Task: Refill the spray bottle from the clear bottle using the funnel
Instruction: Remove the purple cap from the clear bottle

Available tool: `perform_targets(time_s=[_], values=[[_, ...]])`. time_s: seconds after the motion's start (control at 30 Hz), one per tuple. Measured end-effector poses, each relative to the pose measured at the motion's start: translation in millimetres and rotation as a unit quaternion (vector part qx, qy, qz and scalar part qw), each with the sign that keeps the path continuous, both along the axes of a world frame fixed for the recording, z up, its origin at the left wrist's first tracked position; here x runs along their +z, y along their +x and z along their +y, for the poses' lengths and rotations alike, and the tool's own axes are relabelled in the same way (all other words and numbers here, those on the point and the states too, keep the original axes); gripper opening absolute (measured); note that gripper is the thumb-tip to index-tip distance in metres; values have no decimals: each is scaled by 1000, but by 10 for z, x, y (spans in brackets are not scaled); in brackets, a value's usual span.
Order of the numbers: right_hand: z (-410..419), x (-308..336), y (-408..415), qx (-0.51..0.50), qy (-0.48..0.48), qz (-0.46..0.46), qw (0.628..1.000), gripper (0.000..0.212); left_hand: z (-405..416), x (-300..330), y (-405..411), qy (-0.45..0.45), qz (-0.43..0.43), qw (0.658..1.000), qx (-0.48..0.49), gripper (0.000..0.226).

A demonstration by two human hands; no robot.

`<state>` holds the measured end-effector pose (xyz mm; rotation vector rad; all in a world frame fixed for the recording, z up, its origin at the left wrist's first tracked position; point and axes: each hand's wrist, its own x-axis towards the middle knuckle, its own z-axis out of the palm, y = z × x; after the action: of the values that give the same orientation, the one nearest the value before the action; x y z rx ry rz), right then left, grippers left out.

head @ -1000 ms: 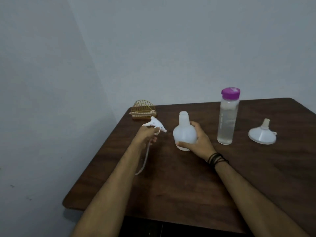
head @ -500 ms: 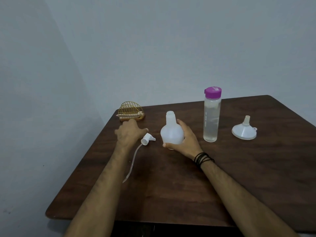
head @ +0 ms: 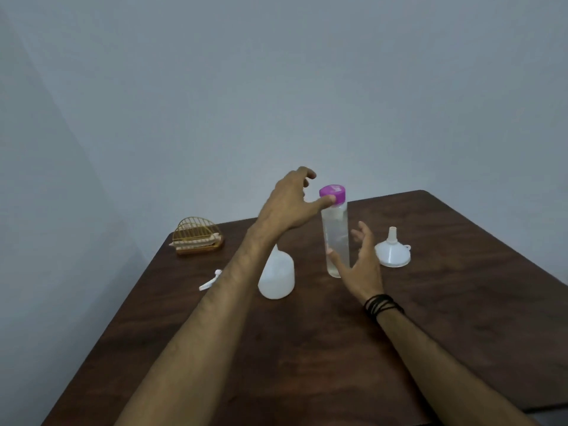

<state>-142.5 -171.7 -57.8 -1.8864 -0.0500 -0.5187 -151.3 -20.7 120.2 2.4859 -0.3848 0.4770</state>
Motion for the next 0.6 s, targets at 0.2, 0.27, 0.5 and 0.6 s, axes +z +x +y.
perform_targets(time_s=[0.2,0.27,0.5,0.6], values=[[-55,-40,68,122,4,56,991,72,-294,209,218,163,79,980,-87,57],[-67,-35,73,123,7,58,991,70,-309,247,258,191,81,975,-83,50],[-53,-47,88,105,-9,43,993,71,-359,88,296,187,32,981,33,59],[-63,-39,100,103,-1,54,993,74,-339,52,292,213,58,970,98,74]])
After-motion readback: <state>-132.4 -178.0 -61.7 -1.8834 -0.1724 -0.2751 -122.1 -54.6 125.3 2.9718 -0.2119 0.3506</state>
